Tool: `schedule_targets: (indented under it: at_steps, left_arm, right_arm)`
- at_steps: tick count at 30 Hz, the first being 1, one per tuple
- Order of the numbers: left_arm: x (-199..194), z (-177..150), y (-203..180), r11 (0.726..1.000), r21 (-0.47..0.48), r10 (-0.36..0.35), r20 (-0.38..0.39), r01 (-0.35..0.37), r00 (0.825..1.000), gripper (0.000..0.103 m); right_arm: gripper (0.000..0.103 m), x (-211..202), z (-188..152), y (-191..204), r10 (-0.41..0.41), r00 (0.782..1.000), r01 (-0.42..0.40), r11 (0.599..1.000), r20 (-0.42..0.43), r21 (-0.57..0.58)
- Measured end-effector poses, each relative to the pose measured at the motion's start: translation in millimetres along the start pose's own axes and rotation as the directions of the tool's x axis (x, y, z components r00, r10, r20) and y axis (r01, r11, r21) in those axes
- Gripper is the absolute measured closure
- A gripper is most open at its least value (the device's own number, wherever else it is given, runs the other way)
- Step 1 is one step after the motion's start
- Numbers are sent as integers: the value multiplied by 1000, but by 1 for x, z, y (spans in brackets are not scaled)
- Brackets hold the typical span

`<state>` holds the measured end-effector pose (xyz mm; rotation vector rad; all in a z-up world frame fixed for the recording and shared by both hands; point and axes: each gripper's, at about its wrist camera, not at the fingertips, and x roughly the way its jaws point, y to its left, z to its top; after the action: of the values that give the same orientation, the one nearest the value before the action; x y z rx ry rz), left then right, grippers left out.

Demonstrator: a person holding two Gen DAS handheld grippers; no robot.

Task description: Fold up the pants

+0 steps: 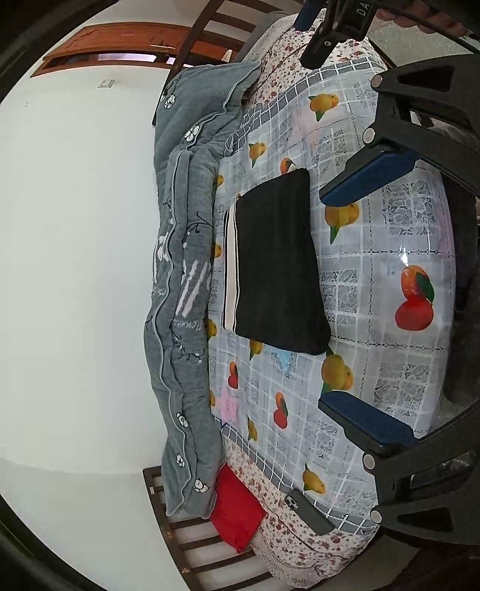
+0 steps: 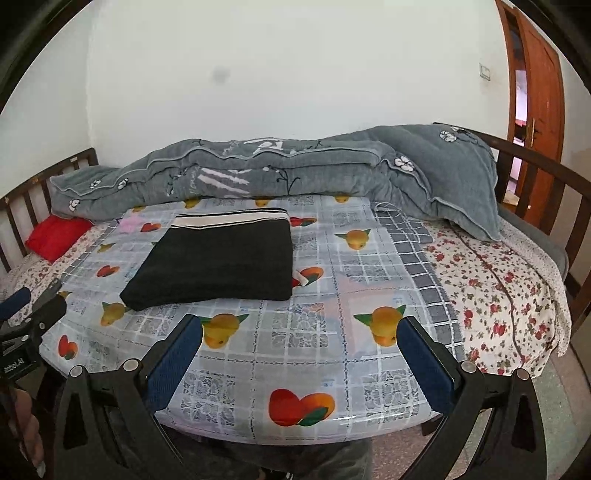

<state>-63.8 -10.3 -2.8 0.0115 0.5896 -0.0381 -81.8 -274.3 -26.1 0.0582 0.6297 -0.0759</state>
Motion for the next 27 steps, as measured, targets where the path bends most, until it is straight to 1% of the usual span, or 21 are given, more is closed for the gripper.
schedule_targets:
  at_steps: [4,8,11,22,27]
  left_arm:
    - [0,-1,-1,1000,0,-4,2,4,1000,2]
    - [0,-3,0,1000,-5,-8,2,8,1000,2]
    - [0,-4,1,1000,-10,-3,1,3,1000,2]
    - [0,-6,3,1000,-10,15,-2,-15,1000,2]
    - [-1,-5,2,1000,-8,12,0,-12,1000,2]
  right_arm:
    - [0,-1,-1,1,-8,1000,8,1000,-3,-4]
    - [0,-6,-1,1,2,1000,-2,1000,9,4]
    - [0,-7,-1,2,-14,1000,14,1000,14,-2]
    - [0,-6,-3,1,-13,1000,13,1000,8,0]
    - [0,-6,-4,1,-13,1000,13,1000,9,0]
